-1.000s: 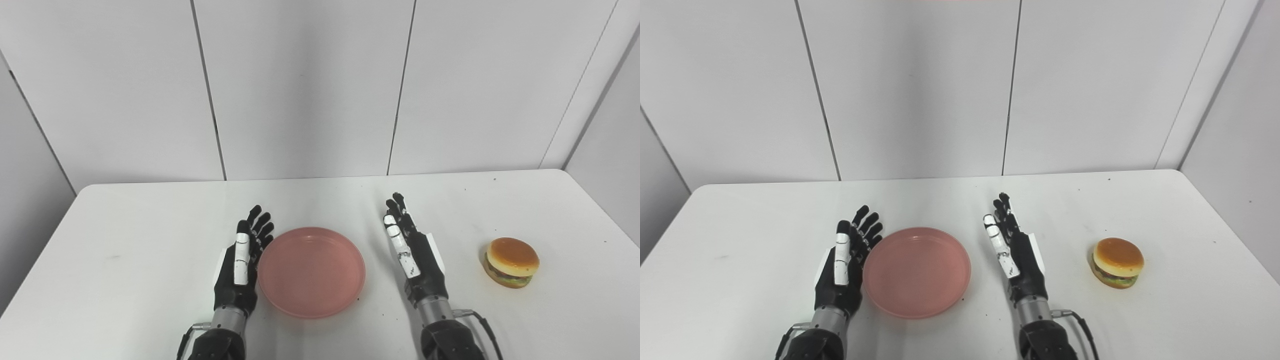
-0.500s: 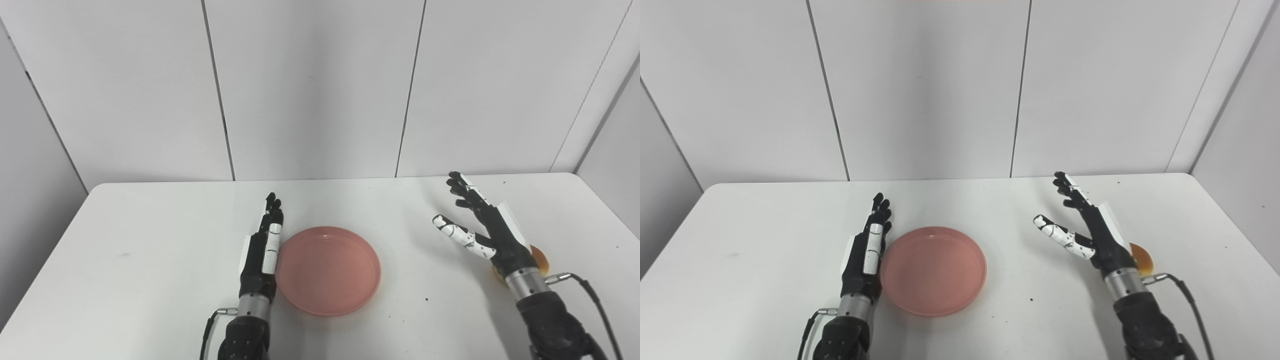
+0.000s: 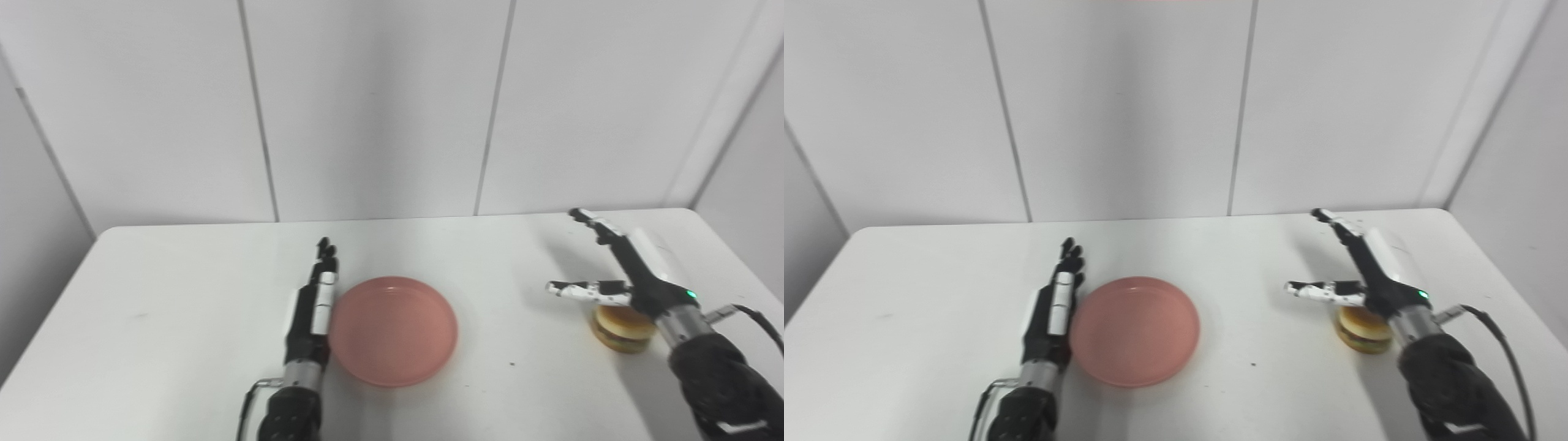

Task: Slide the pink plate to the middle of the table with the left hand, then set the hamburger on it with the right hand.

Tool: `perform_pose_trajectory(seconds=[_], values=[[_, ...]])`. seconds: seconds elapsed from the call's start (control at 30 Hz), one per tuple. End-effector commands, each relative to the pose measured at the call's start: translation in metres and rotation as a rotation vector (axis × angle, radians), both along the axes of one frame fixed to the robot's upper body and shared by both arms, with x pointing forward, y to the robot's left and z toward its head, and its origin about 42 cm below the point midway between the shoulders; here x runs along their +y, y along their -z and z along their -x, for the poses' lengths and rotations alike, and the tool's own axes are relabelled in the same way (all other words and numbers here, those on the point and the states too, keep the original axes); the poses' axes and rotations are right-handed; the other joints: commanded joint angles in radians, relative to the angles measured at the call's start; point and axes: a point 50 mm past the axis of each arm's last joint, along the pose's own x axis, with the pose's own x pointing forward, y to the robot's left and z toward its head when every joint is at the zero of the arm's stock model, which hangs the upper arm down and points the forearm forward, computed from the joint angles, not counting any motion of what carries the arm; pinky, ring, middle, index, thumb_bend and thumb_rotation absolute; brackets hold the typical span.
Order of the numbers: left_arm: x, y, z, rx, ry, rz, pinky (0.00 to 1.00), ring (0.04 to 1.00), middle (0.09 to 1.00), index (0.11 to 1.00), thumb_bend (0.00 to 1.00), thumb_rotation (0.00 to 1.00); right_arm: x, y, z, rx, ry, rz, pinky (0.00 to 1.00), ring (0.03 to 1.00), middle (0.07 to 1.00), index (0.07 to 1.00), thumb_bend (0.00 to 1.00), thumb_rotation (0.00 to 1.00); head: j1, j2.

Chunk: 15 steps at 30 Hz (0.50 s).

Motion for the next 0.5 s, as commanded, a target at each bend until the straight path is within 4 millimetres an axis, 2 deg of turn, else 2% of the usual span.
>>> perform_pose_trajectory(seconds=[0.0, 0.23, 0.47], values=[[0.018, 0.04, 0.024, 0.133, -0.012, -0.015, 1.0, 1.0, 1.0, 1.0, 0.68, 1.0, -0.005, -0.023, 0.002, -0.034, 0.026, 0.057, 0.8, 0.89, 0.887, 0.866, 0.87, 0.43, -0.002, 0.001], [0.031, 0.042, 0.029, 0.14, -0.007, -0.006, 1.0, 0.996, 0.998, 1.0, 0.69, 1.0, -0.005, -0.03, 0.005, 0.035, 0.062, 0.092, 0.84, 0.901, 0.89, 0.866, 0.9, 0.37, -0.047, 0.005], [0.038, 0.043, 0.029, 0.14, -0.002, 0.001, 1.0, 0.992, 0.996, 1.0, 0.71, 1.0, -0.004, -0.033, 0.003, 0.114, 0.104, 0.193, 0.94, 0.926, 0.903, 0.879, 0.95, 0.41, -0.078, 0.001]])
